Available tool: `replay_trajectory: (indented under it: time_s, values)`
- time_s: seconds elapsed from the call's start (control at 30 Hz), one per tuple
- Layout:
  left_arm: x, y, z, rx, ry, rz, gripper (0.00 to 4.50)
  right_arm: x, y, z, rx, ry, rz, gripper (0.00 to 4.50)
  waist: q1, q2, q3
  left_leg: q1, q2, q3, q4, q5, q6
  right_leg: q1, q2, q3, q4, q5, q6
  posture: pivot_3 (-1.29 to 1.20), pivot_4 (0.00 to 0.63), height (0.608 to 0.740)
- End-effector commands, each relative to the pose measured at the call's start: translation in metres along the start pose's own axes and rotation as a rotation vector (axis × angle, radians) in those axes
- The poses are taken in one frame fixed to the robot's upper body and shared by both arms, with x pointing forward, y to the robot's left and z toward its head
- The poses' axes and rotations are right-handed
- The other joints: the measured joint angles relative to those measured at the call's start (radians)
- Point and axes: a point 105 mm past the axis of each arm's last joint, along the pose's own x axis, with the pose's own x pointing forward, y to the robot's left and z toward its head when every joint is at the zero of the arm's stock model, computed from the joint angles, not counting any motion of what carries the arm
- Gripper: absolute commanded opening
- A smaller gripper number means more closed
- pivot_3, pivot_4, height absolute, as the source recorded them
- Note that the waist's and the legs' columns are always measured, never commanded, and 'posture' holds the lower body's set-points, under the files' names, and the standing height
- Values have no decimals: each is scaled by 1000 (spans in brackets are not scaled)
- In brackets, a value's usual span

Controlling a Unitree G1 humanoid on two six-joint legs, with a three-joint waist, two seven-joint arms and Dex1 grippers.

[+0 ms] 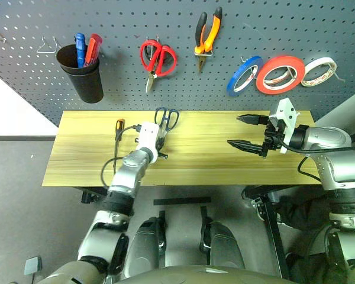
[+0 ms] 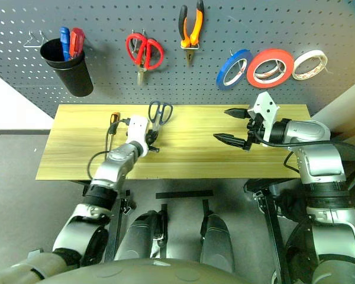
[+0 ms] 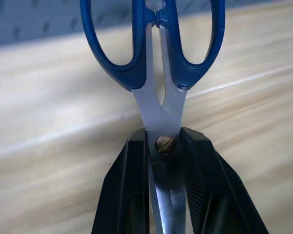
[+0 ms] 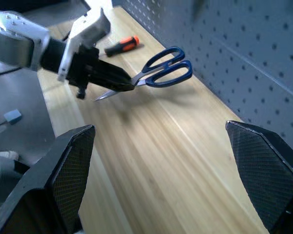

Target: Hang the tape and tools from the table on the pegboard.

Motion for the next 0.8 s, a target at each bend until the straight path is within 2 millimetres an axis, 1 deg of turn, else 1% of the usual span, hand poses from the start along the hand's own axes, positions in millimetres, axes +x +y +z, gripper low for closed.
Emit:
replay_trajectory:
  time_s: [0.03, 0.1, 0.2, 0.27, 0.37, 0.43, 0.6, 0.7, 0.8]
  values:
    - [-23, -9, 26, 81, -160, -146, 584, -9, 3, 20, -51, -56, -8, 4500, 0, 1, -1, 0, 0, 0, 0, 0, 0, 0, 0, 0, 0, 0, 0, 120, 233, 711]
    - [-39, -9, 22, 127, -171, -197, 584, -11, 5, 31, -54, -96, -7, 4500, 0, 1, -1, 0, 0, 0, 0, 0, 0, 0, 0, 0, 0, 0, 0, 126, 225, 711]
    - [-59, -6, 19, 180, -211, -215, 584, -13, 5, 47, -50, -158, -5, 4500, 1, 2, -2, 0, 0, 0, 0, 0, 0, 0, 0, 0, 0, 0, 0, 134, 208, 711]
    - [-71, -4, 26, 171, -284, -221, 584, -15, 3, 62, -36, -217, -12, 4500, 1, 2, -3, 0, 0, 0, 0, 0, 0, 0, 0, 0, 0, 0, 0, 143, 194, 711]
    - [-83, -6, 40, 187, -398, -249, 584, -17, 5, 80, -13, -282, 9, 4500, 7, 3, -4, -1, 0, 0, 1, 0, 0, 0, 0, 0, 0, 0, 0, 157, 180, 711]
    - [-88, -8, 50, 210, -478, -264, 584, -18, 6, 86, -17, -295, 19, 4500, 14, 3, -7, -1, 0, 0, 1, 0, 0, 0, 0, -1, 0, 0, 0, 164, 173, 711]
    - [-97, -1, 74, 210, -639, -238, 584, -17, 10, 95, -38, -304, 37, 4500, 28, 2, -20, -4, -3, 1, 1, 0, 0, 0, 1, -3, 0, 0, 0, 176, 156, 711]
    - [-94, 7, 86, 231, -690, -180, 584, -16, 10, 98, -53, -306, 41, 4500, 33, 2, -30, -5, -4, 1, 2, 0, 0, 0, 1, -4, 0, 1, 0, 172, 141, 711]
    - [-90, 10, 90, 275, -703, -164, 584, -15, 9, 100, -72, -301, 39, 4500, 34, 2, -44, -6, -4, 1, 2, 0, 0, 0, 1, -4, 0, 1, 1, 161, 133, 711]
